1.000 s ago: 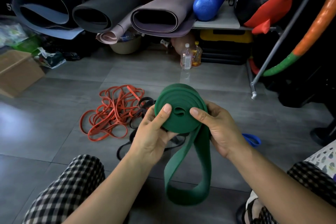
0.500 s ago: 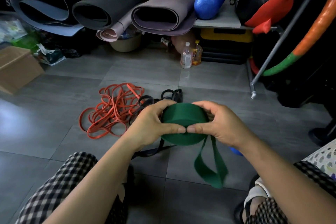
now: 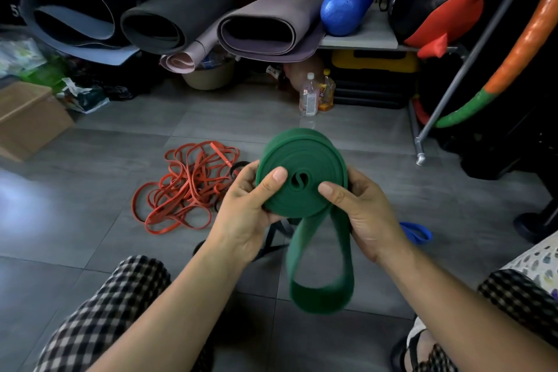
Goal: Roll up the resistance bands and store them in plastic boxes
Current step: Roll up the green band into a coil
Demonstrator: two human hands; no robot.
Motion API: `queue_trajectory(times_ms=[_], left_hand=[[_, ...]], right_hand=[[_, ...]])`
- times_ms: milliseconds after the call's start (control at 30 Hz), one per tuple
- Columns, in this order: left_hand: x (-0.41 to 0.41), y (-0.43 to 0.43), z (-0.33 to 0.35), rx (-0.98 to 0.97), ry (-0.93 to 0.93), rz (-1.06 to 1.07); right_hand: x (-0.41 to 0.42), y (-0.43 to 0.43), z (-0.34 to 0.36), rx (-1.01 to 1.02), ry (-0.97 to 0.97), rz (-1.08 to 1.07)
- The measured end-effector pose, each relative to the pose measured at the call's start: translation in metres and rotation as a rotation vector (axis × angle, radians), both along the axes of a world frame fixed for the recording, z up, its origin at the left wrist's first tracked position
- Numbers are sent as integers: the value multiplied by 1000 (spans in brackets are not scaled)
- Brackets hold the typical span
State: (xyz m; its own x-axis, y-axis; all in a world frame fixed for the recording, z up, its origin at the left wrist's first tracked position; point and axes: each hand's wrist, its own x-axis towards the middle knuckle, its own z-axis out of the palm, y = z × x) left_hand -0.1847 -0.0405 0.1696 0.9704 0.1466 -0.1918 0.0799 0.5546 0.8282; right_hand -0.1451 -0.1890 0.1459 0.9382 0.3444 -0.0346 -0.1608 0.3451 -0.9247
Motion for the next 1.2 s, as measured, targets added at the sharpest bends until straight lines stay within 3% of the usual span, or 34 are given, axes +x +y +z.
queue_trajectory(times_ms=[200,300,433,500,567,633,733,1000,1200], left_hand=[[-3,1,-7,-80,134,-103],[3,15,-2,291,172,-232],[10,29,0,847,-39,-396],[9,27,0,1007,-104,-501],[8,25,0,1031,-128,-455],[7,21,-1,1005,-141,-364],[5,18,0,799,-125,-289],[5,17,7,291,-83,-93],[6,10,1,-28,81,30]], right_hand=[[8,-5,-7,-68,35,29],[11,-13,-2,-165,-5,48],[9,-16,6,-683,-245,157],[5,-13,5,-819,-318,223],[4,-12,5,-793,-322,238],[6,-15,8,-659,-270,219],[11,-20,15,-501,-220,227],[15,-27,16,-354,-126,177],[1,-8,-2,-156,-15,28]])
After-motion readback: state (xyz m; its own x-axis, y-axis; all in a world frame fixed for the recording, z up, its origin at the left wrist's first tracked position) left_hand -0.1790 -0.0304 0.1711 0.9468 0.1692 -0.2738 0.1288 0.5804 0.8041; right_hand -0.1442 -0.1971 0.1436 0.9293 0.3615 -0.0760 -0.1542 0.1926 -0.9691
